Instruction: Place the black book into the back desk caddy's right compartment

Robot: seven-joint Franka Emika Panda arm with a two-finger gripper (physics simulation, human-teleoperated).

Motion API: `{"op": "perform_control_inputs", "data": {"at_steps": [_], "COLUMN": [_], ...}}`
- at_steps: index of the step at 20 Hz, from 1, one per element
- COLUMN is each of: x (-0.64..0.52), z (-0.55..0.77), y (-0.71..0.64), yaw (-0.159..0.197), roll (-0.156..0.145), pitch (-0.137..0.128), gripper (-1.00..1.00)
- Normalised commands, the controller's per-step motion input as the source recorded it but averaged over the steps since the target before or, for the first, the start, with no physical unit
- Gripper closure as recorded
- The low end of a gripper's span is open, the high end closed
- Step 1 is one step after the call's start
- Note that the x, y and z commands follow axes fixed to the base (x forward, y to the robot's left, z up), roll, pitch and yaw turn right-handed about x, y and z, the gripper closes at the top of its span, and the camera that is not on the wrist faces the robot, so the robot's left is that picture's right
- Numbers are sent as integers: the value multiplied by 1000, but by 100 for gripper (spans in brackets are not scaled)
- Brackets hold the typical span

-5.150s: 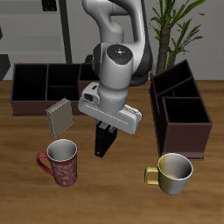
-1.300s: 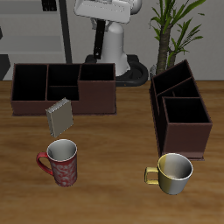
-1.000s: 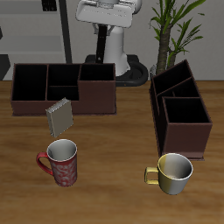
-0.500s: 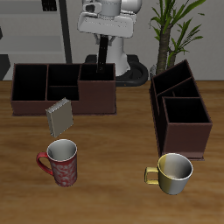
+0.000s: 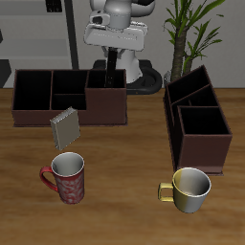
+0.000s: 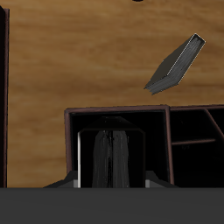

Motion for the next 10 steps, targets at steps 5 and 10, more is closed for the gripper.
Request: {"op": "perform_control_inputs", "data": {"at_steps": [5,10], "x": [20,42], "z": [-257,-338], "y": [-100,-50], "yaw": [-10,-4], "roll": [-20,-7], "pitch": [34,56], "gripper": [100,100]}}
